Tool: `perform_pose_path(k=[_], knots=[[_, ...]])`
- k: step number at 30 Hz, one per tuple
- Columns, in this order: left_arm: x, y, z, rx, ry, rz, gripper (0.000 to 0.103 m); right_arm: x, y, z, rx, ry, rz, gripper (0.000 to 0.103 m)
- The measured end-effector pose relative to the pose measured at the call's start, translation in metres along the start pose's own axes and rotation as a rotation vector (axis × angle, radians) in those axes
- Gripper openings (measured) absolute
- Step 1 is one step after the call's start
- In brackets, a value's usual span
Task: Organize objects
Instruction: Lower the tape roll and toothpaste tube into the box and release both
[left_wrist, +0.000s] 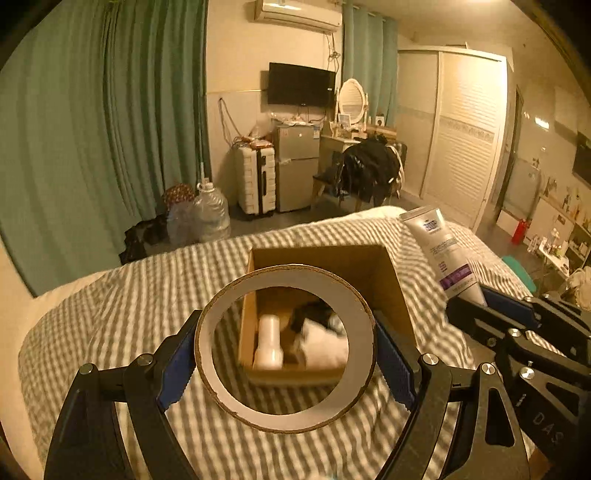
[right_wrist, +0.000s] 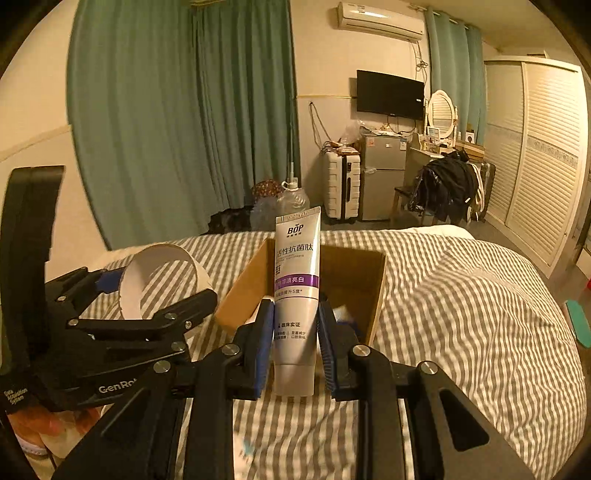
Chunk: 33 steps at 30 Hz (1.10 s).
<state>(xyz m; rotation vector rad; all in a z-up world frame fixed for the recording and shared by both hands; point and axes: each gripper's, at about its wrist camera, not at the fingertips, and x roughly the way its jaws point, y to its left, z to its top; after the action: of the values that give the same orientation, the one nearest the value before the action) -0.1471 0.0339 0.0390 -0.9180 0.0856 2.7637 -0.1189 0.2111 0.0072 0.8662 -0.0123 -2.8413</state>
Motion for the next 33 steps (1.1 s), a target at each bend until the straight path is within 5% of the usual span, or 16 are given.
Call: perform_pose_path(k=[14, 25, 27, 28, 33], knots=[[0.142, 0.01, -0.001, 0.026, 0.063, -0.027, 0.087, 0.149, -0.042, 0.035, 0.003, 0.082, -0.046, 0.023], [0.164, 0.011, -0.022, 0.013, 0.139, -0.058, 0.09, 0.196, -0.066, 0.017, 0.052, 0.153, -0.01, 0.025], [0.16, 0.013, -0.017, -0.007, 0.158, -0.06, 0.094, 0.186, -0.068, 0.019, 0.064, 0.121, -0.018, 0.046], [0.155, 0.012, -0.014, -0.018, 0.166, -0.043, 0.097, 0.178, -0.069, 0.022, 0.077, 0.096, -0.023, 0.067], [0.102, 0.012, 0.004, -0.041, 0.136, -0.015, 0.1, 0.128, -0.066, 0.039, 0.119, 0.036, -0.028, 0.07]])
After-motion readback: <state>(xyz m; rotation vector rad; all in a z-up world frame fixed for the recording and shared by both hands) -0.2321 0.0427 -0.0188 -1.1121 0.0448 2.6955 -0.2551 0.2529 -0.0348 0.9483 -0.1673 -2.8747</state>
